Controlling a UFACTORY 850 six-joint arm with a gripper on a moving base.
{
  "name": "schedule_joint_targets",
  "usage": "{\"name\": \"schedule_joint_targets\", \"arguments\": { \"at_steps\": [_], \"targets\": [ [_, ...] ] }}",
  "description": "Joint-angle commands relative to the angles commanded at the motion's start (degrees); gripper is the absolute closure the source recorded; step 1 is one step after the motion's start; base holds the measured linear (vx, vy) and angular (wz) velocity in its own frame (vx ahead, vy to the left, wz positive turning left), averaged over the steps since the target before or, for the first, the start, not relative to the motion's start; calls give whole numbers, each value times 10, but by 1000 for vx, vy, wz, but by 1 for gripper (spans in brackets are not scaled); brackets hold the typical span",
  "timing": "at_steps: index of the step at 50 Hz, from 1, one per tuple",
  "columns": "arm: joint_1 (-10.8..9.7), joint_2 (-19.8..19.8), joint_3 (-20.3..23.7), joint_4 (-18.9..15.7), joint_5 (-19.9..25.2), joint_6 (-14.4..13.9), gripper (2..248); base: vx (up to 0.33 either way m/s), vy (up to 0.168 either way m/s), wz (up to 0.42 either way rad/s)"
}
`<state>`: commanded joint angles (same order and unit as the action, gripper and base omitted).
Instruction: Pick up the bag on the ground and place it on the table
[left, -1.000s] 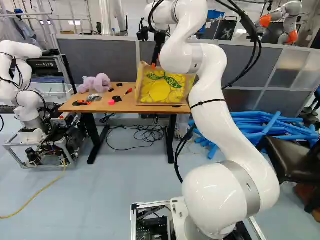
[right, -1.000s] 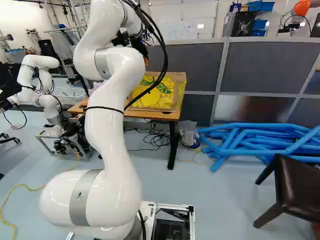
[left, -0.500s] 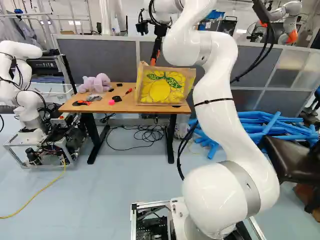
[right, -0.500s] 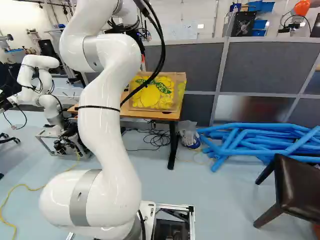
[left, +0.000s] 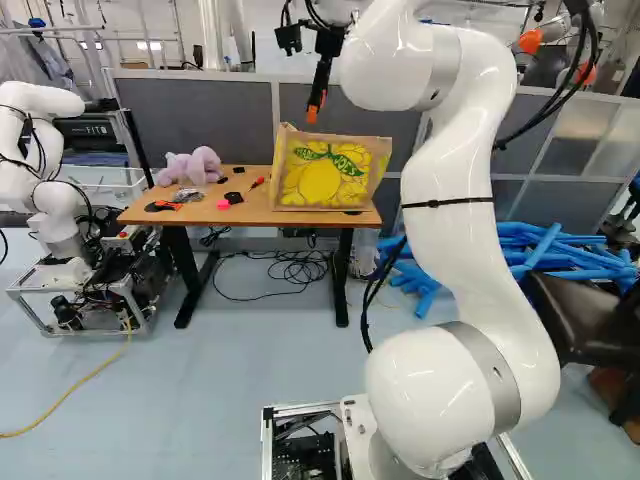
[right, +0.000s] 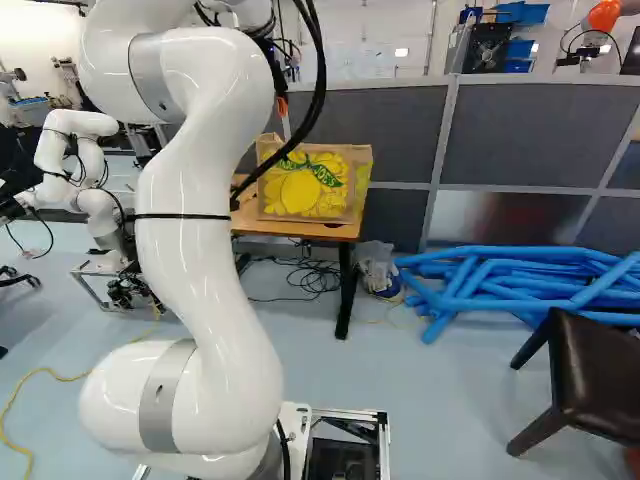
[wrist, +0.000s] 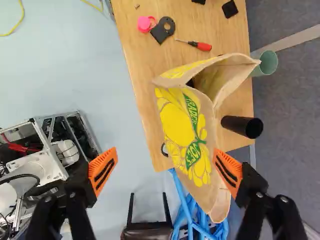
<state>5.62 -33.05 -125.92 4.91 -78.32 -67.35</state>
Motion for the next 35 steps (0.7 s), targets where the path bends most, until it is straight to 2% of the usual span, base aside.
{"name": "schedule_joint_targets", "arguments": {
  "at_steps": [35],
  "targets": [
    [-1, 5, -1, 0, 0, 0, 3, 0, 0, 0]
  ]
}}
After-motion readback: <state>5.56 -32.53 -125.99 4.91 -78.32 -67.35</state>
